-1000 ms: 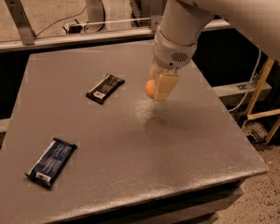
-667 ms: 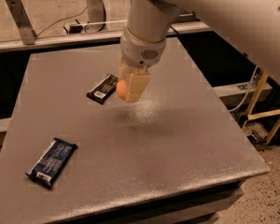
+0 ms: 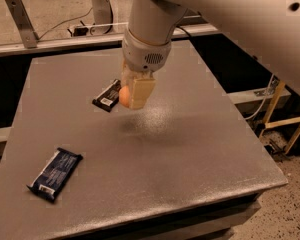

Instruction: Move orange near rxbar blueberry

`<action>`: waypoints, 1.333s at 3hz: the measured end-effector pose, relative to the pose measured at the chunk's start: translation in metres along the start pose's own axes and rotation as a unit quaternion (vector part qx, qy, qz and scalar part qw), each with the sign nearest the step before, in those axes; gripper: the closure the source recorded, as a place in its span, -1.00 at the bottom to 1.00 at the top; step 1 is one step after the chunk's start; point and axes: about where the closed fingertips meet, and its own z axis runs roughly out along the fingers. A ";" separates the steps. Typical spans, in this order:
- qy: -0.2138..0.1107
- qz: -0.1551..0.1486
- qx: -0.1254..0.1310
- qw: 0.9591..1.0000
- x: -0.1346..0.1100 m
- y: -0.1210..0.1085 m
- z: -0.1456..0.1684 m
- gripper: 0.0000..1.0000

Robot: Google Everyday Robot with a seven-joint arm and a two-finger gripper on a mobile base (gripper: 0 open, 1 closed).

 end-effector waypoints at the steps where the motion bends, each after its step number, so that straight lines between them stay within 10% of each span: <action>1: -0.043 -0.013 -0.024 0.999 -0.009 0.026 0.013 1.00; 4: -0.096 -0.130 -0.095 0.982 -0.094 0.093 0.062 0.71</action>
Offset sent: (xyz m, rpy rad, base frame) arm -0.1129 0.0568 -0.0608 0.1514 0.2013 0.2654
